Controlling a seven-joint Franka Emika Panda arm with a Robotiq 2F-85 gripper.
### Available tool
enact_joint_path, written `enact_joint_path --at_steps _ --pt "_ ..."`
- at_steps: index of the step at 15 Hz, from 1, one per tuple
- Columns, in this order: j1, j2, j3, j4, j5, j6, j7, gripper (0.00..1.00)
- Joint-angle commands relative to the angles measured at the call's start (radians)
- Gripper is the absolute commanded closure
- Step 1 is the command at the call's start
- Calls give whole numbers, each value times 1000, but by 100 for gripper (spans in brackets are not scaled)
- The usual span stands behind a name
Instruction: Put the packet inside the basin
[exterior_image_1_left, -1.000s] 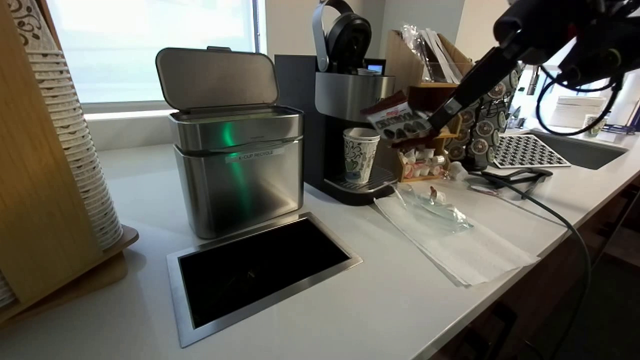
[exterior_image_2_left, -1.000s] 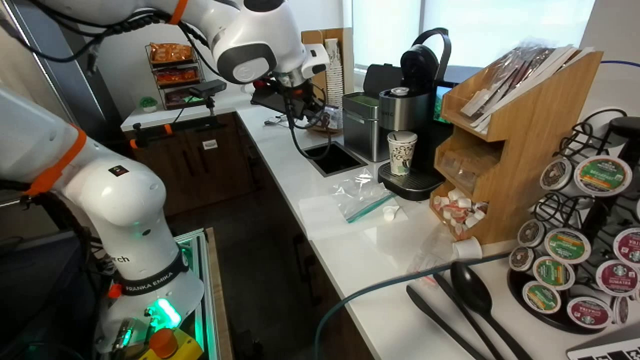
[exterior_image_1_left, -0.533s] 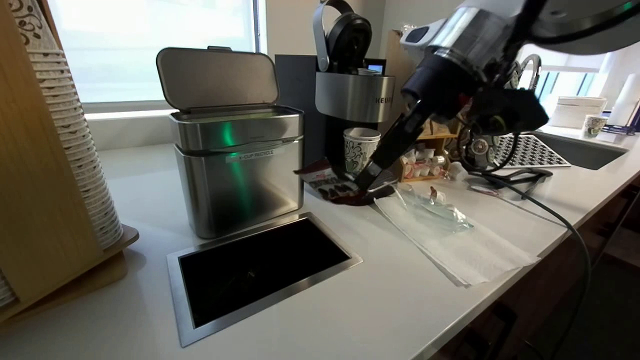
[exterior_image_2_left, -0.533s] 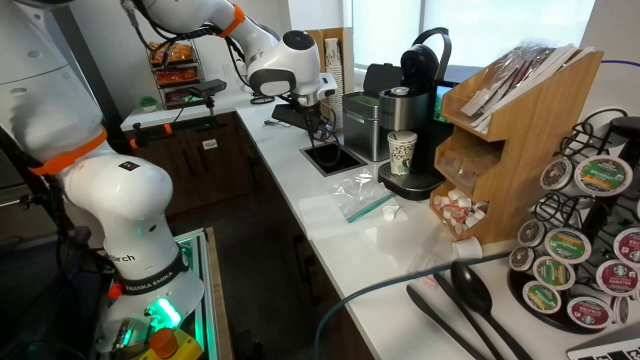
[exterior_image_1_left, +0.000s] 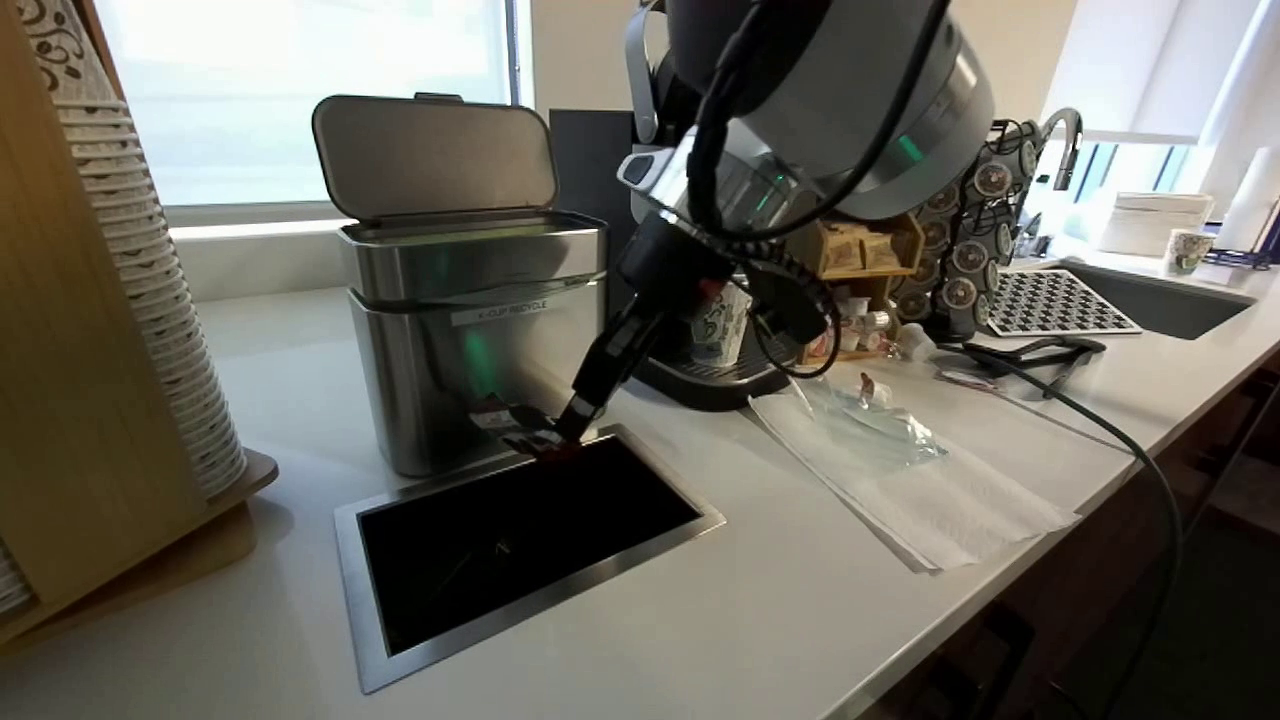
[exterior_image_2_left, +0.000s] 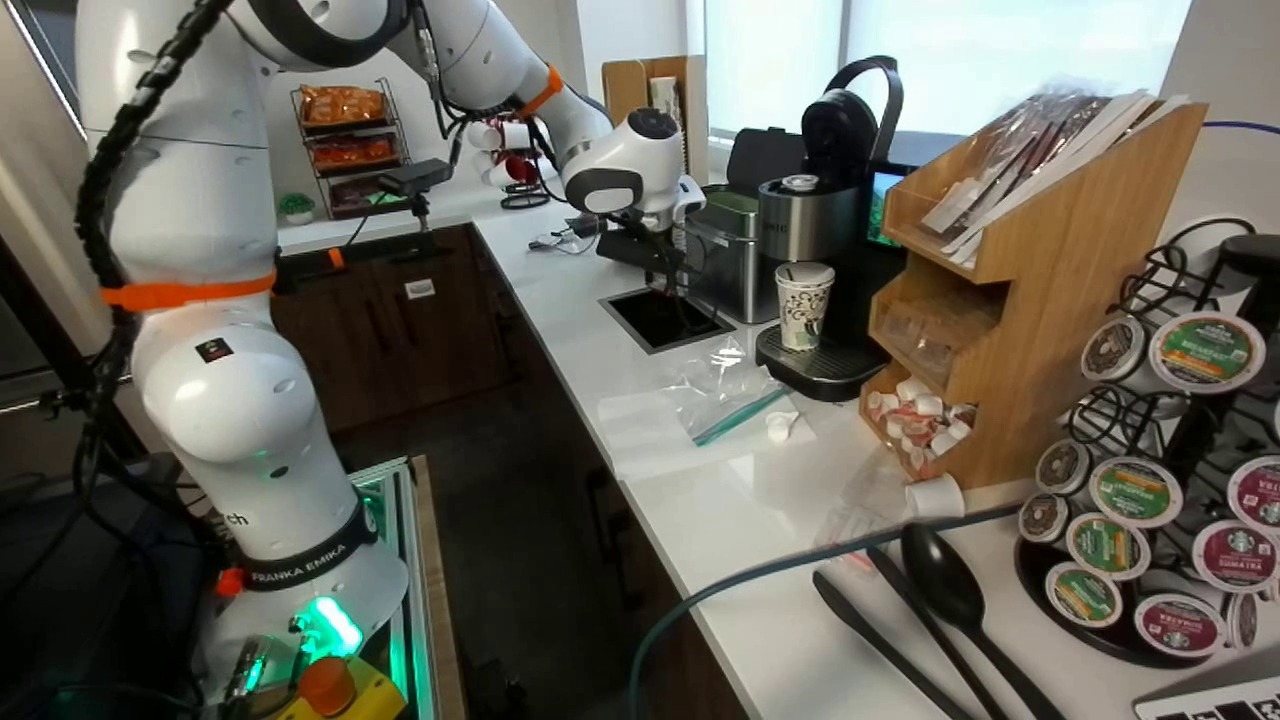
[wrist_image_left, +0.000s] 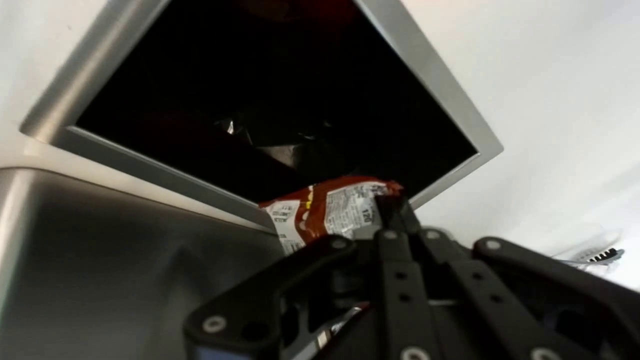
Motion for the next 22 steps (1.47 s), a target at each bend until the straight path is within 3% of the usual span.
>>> enact_joint_path --at_steps 1,2,5,9,10,11,12,13,14,16,19,21,22 --pt "-91 125 111 134 -90 -19 45 100" --pt "-109 143 134 152 -110 -23 55 94" --pt "-147 149 186 145 -171 -16 83 99" --pt "-188 138 232 126 -207 -16 112 100" --pt "-189 120 233 110 -223 -25 139 74" --pt "-194 104 238 93 -233 -23 160 75" --pt "-197 89 239 73 -244 -17 184 93" --pt "-205 83 246 66 -246 -26 200 93" --pt "-211 75 252 59 -247 -28 215 62" --pt "-222 60 267 47 -244 -29 234 65" --pt "-226 -34 262 -11 -274 -67 287 44" --pt "-179 -163 187 -112 -392 -92 442 29" --pt "-199 -207 192 -142 -440 -104 501 20"
